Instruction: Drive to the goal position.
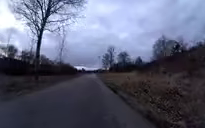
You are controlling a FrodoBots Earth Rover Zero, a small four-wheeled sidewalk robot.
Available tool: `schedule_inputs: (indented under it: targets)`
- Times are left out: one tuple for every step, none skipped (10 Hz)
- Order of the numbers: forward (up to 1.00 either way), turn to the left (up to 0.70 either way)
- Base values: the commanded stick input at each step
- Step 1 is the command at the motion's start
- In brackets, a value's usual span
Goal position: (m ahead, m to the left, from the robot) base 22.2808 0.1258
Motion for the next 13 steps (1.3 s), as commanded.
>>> schedule_inputs:
  targets:
    - [0.5, 0.0]
    - [0.5, 0.0]
    - [0.5, 0.0]
    - [0.5, 0.0]
    - [0.5, 0.0]
    - [0.5, 0.0]
    - [0.5, 0.0]
    - [0.5, 0.0]
    - [0.5, 0.0]
    - [0.5, 0.0]
    - [0.5, 0.0]
    - [0.5, 0.0]
    - [0.5, 0.0]
